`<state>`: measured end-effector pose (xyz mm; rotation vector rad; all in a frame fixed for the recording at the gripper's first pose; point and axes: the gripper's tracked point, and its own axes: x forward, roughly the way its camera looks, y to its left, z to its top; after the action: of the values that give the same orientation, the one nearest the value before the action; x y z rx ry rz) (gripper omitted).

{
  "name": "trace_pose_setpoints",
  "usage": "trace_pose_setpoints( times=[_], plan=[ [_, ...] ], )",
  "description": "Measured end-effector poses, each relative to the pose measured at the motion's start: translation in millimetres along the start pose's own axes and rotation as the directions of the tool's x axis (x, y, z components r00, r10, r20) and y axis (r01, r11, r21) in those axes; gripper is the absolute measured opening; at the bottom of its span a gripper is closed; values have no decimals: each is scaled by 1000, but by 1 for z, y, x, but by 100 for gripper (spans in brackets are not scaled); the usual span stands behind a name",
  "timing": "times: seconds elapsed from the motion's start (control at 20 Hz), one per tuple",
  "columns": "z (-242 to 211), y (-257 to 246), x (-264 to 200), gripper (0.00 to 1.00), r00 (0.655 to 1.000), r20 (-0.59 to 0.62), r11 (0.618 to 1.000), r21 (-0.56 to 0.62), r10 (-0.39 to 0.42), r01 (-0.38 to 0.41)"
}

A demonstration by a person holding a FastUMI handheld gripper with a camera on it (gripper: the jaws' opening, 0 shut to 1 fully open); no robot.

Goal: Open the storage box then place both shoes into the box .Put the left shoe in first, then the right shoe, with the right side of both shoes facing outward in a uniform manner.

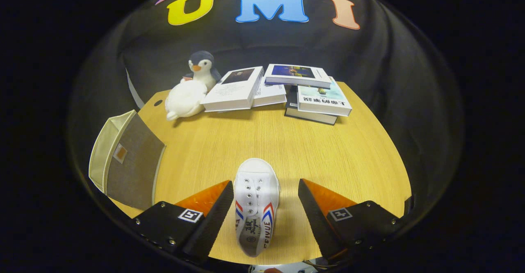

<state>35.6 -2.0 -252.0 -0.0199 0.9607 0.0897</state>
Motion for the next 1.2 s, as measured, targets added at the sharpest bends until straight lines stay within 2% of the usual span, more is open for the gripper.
trace_pose_setpoints(
  times=[0.5, 0.8, 1.0, 1.2],
  plan=[
    [-56, -25, 27, 96, 987, -149, 997, -40, -65, 60],
    [-84, -17, 37, 96, 972, -228, 998, -48, -49, 39],
    [-87, -10, 42, 96, 969, -243, 998, -51, -39, 27],
    [-89, 5, 46, 69, 968, -251, 999, -39, -5, -5]
  ],
)
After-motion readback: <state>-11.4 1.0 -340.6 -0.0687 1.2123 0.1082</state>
